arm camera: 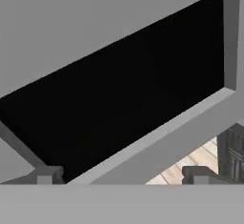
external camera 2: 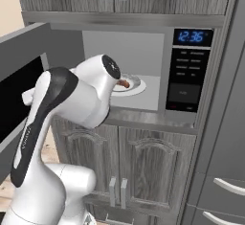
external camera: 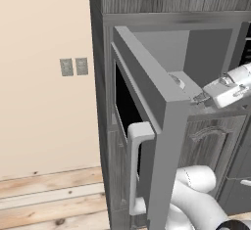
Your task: Retrieve the reheated potato from the microwave, then place the potato, cheese, and condiment on the cutting board.
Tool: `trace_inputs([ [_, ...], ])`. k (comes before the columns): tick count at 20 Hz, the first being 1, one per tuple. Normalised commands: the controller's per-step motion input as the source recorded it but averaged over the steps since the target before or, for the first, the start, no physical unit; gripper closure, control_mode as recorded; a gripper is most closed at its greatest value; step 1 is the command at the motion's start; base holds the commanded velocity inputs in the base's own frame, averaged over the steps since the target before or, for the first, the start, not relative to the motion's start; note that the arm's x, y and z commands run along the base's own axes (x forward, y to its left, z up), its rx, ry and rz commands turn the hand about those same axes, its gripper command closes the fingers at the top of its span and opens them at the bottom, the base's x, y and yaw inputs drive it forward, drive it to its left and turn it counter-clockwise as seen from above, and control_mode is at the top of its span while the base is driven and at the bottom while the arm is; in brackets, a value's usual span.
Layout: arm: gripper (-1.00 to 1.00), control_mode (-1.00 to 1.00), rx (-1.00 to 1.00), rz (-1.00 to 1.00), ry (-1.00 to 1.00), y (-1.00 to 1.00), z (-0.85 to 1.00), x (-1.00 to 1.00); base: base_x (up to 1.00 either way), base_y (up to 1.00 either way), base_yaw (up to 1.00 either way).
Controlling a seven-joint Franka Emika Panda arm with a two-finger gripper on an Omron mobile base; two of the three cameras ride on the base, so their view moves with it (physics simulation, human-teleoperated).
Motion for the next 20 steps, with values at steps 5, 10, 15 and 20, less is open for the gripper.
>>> trace_inputs([
  [5, -1.0, -1.0, -0.18, -0.02, -0.29, -0.29, -0.05, 0.46, 0.0, 0.0, 0.0],
  [10, -1.0, -1.0, -0.07, -0.14, 0.15, -0.33, 0.18, 0.54, 0.0, 0.0, 0.0],
  [15, -1.0, -1.0, 0.0, -0.15, 0.29, -0.32, 0.15, 0.44, 0.0, 0.0, 0.0],
  [20, -1.0, -1.0, -0.03, -0.1, 0.08, -0.34, -0.1, 0.34, 0.0, 0.0, 0.0],
])
